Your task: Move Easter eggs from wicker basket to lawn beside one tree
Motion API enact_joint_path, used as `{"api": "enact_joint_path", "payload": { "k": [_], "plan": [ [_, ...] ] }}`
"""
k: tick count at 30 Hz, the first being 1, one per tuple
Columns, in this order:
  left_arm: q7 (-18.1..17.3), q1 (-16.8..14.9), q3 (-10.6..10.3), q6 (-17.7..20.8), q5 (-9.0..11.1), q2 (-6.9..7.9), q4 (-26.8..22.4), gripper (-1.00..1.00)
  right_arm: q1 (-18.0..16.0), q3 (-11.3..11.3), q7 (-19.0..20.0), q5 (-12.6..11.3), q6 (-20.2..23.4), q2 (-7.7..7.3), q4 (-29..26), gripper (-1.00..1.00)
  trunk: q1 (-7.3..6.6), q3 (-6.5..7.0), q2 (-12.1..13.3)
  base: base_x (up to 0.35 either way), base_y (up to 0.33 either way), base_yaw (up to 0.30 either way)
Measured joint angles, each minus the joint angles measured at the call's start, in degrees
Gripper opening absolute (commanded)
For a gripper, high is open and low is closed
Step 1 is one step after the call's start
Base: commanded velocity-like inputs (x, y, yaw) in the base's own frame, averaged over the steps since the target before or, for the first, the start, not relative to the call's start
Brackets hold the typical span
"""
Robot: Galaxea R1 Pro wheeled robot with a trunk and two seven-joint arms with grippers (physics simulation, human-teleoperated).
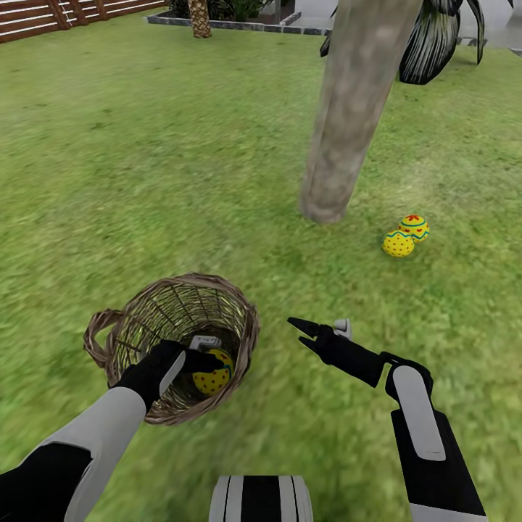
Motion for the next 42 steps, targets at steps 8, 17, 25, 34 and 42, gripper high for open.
{"api": "enact_joint_path", "payload": {
  "k": [8,17,25,34,42],
  "plan": [
    [0.38,0.00,0.00,0.20,0.21,-0.03,-0.12,1.00,0.00,-0.03,0.00,0.00,0.00,0.00,0.00,1.00,0.00,0.00,0.00,0.000,0.000,0.000],
    [0.67,-0.01,0.03,-0.08,-0.51,-0.02,-0.47,-1.00,0.00,-0.03,0.00,0.00,0.00,0.00,0.00,1.00,0.00,0.00,0.00,0.000,0.000,0.000],
    [0.74,-0.01,0.09,-0.23,-1.00,-0.01,-0.65,-1.00,0.00,-0.03,0.00,0.00,0.00,0.00,0.00,1.00,0.00,0.00,0.00,0.000,0.000,0.000],
    [0.79,-0.01,0.10,-0.24,-0.93,0.04,-0.70,-1.00,0.00,-0.03,0.00,0.00,0.00,0.00,0.00,1.00,0.00,0.00,0.00,0.000,0.000,0.000],
    [0.80,-0.01,0.13,-0.29,-0.94,0.03,-0.70,-1.00,0.00,-0.03,0.00,0.00,0.00,0.00,0.00,1.00,0.00,0.00,0.00,0.000,0.000,0.000]
  ]
}}
